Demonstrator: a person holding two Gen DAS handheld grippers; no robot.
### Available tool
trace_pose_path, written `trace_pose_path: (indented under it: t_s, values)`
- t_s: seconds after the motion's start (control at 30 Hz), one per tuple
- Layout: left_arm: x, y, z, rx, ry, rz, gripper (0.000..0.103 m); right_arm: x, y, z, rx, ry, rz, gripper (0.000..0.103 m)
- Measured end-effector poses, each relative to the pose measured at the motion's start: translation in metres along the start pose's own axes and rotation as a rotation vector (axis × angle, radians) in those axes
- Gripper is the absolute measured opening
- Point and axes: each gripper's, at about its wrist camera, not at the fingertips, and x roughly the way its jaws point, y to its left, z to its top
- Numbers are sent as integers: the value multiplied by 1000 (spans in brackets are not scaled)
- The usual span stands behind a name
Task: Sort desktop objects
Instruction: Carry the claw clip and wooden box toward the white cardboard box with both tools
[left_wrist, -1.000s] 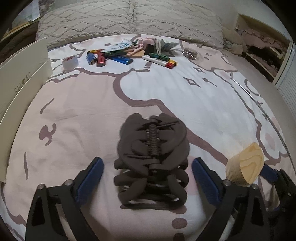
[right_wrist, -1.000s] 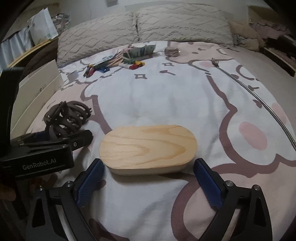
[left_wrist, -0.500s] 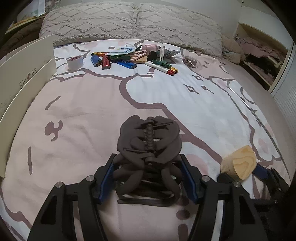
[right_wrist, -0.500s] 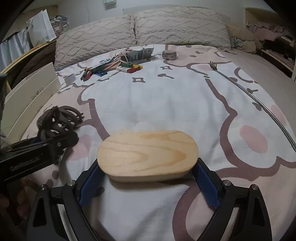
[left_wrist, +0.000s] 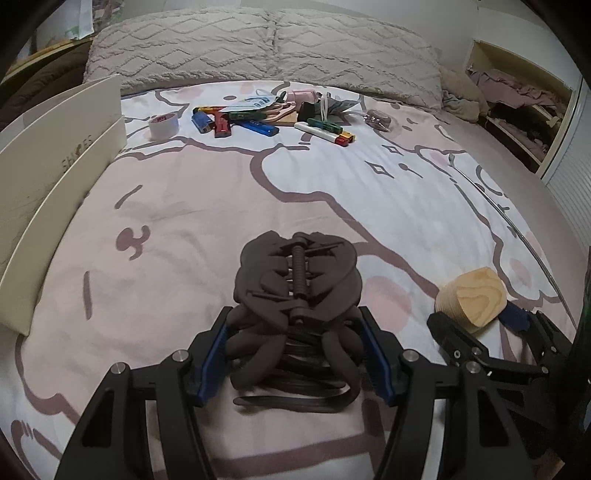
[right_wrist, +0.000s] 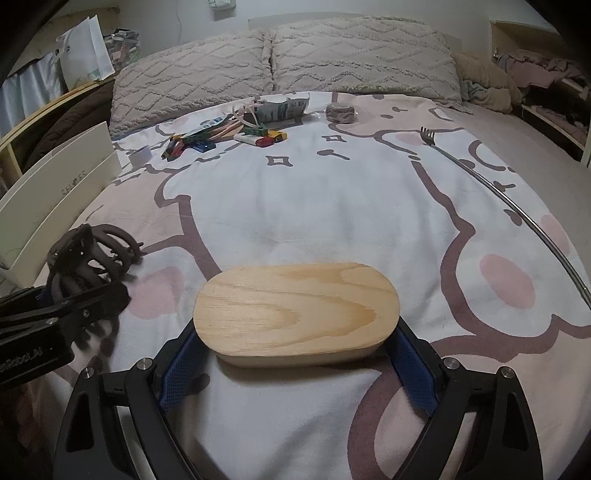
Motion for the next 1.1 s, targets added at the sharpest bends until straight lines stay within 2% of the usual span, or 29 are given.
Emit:
trace_pose_path:
  t_s: [0.27,0.57,0.87,1.1]
  values:
    - [-16,7,-9,3,-9,25,64,-7,5,-2,-16,4,7,93]
    - [-43,38,-3,-46,-59,52,64,-25,5,10,26,15,49,93]
    - [-75,66,6,-58,-124,72,64,-53,35,23,-31,12,90,93]
    - [-101,93,15,-96,-193,92,64,-65,65,43,-64,1,157,93]
